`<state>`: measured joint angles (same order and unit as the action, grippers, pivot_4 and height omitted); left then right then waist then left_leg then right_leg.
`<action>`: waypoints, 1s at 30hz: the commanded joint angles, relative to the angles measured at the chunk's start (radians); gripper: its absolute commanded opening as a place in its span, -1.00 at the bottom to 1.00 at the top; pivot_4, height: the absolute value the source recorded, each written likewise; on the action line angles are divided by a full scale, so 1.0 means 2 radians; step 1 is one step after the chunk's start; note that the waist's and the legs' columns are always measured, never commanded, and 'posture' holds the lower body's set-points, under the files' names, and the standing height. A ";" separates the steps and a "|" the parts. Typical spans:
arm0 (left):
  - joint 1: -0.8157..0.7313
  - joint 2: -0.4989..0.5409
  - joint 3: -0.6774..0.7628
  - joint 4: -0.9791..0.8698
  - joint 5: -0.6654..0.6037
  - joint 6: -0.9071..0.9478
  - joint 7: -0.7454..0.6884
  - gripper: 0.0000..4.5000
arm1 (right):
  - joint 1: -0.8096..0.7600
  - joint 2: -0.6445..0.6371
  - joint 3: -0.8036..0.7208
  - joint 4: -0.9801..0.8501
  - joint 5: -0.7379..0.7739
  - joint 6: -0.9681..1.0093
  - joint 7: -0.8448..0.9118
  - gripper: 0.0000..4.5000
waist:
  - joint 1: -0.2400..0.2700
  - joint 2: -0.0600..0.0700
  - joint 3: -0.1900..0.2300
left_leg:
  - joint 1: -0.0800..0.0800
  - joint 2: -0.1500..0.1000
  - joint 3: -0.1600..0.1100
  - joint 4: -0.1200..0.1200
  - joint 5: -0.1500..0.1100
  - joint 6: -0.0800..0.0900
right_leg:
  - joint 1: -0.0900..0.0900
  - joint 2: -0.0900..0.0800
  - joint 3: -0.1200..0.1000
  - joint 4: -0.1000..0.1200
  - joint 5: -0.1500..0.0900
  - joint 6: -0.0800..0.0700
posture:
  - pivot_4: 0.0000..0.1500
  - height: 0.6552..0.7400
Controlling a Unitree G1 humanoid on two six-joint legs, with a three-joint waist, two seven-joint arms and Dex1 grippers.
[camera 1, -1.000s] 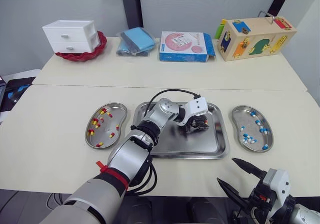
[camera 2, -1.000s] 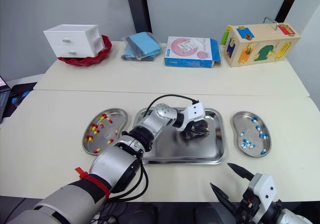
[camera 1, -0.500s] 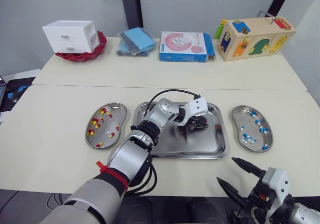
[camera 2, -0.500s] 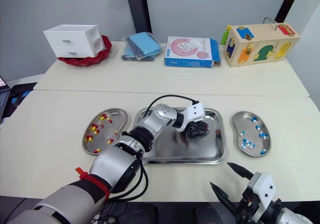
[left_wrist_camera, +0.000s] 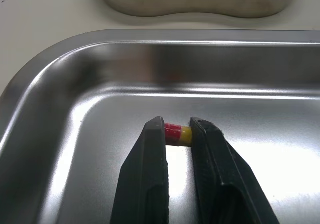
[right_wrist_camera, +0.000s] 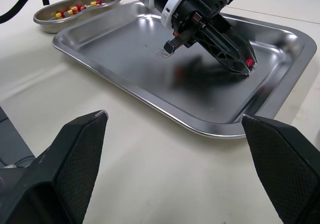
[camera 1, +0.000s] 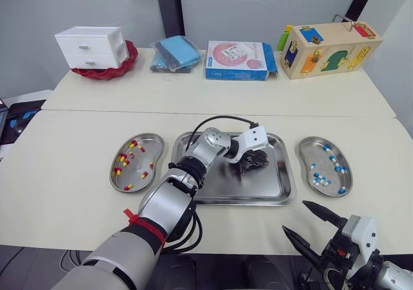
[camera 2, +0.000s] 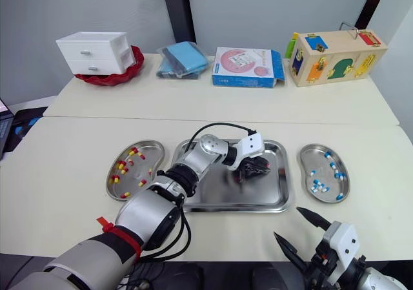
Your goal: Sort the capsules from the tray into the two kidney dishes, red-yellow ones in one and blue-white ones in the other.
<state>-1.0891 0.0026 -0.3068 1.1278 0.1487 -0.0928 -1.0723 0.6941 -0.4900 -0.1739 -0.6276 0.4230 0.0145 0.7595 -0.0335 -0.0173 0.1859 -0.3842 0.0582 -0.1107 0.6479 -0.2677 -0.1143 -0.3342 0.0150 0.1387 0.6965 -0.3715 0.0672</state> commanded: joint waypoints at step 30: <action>0.408 0.406 0.292 -0.661 -0.222 0.422 0.036 -0.83 | -0.111 -0.098 0.013 0.051 0.044 0.016 0.134 1.00 | 0.006 0.000 0.000 | 0.001 0.001 -0.001 0.000 0.001 -0.001 | 0.001 0.000 -0.001 0.000 0.000 0.000 | 1.00 1.00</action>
<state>-0.2717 0.8044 0.2466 -0.1776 -0.2767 0.7696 -1.0209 0.4788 -0.6792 -0.1273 -0.5040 0.4902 0.0362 1.0341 -0.0215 -0.0167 0.1856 -0.3825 0.0609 -0.1124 0.6484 -0.2663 -0.1166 -0.3330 0.0148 0.1360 0.6975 -0.3713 0.0669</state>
